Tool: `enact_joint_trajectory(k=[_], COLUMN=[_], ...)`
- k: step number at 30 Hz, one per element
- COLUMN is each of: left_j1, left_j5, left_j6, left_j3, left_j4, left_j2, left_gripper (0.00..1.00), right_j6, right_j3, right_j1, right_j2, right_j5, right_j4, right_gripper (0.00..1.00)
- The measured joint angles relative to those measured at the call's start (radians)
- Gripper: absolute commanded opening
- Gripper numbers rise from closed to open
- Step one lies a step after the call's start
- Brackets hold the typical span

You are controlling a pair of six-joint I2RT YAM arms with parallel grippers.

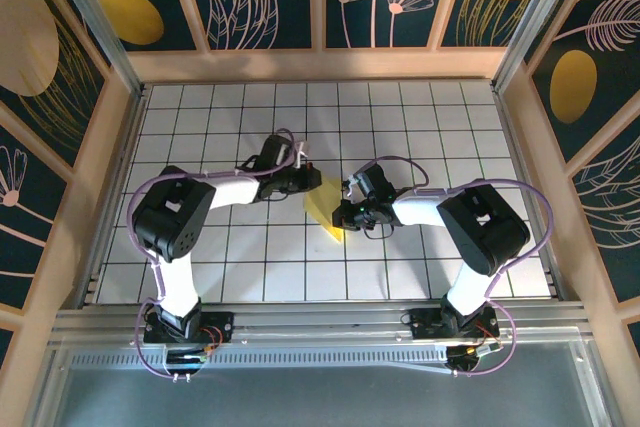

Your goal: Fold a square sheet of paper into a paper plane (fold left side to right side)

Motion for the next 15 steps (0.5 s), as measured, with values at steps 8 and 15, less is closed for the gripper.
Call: enact_joint_trajectory(k=[8, 15], left_j1=[-0.04, -0.037], left_j5=[0.031, 0.01], left_j6=[-0.053, -0.066], left_j3=[0.001, 0.006], left_j4=[0.047, 0.038], left_j2=[0.096, 0.111], left_gripper=[0.0, 0.0], right_j6=[0.0, 0.0], right_j3=[0.0, 0.013], right_j1=[0.0, 0.0], right_j2=[0.0, -0.002], right_j5=[-0.003, -0.012], right_j4=[0.0, -0.026], right_gripper=[0.0, 0.0])
